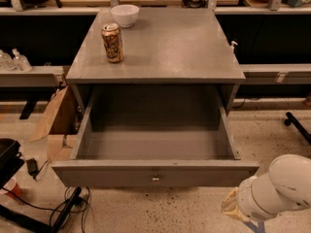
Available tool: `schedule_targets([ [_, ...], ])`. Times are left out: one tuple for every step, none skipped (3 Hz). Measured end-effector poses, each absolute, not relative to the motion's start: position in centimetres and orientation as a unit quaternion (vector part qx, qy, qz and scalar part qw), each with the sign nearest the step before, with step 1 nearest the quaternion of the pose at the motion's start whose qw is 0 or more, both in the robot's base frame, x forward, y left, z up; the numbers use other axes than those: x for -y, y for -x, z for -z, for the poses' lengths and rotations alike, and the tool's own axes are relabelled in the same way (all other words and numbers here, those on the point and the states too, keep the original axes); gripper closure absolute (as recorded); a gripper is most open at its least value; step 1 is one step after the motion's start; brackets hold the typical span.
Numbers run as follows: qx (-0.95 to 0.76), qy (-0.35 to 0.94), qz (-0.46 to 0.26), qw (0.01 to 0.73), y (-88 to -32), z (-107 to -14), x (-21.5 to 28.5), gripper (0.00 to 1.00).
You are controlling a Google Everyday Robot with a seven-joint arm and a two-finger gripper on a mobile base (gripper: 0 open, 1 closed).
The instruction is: Close top drawer
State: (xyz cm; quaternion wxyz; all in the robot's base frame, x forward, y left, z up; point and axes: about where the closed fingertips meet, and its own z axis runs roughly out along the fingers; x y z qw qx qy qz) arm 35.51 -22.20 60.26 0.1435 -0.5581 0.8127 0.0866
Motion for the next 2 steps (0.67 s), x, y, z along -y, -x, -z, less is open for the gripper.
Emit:
schedule_targets([
  [-0.779, 0.601, -0.092, 0.156, -39.2, -59.2, 20.0, 1.0],
  [-0.748, 0.635, -0.099, 0.165, -42.7, -58.4, 18.0, 1.0],
])
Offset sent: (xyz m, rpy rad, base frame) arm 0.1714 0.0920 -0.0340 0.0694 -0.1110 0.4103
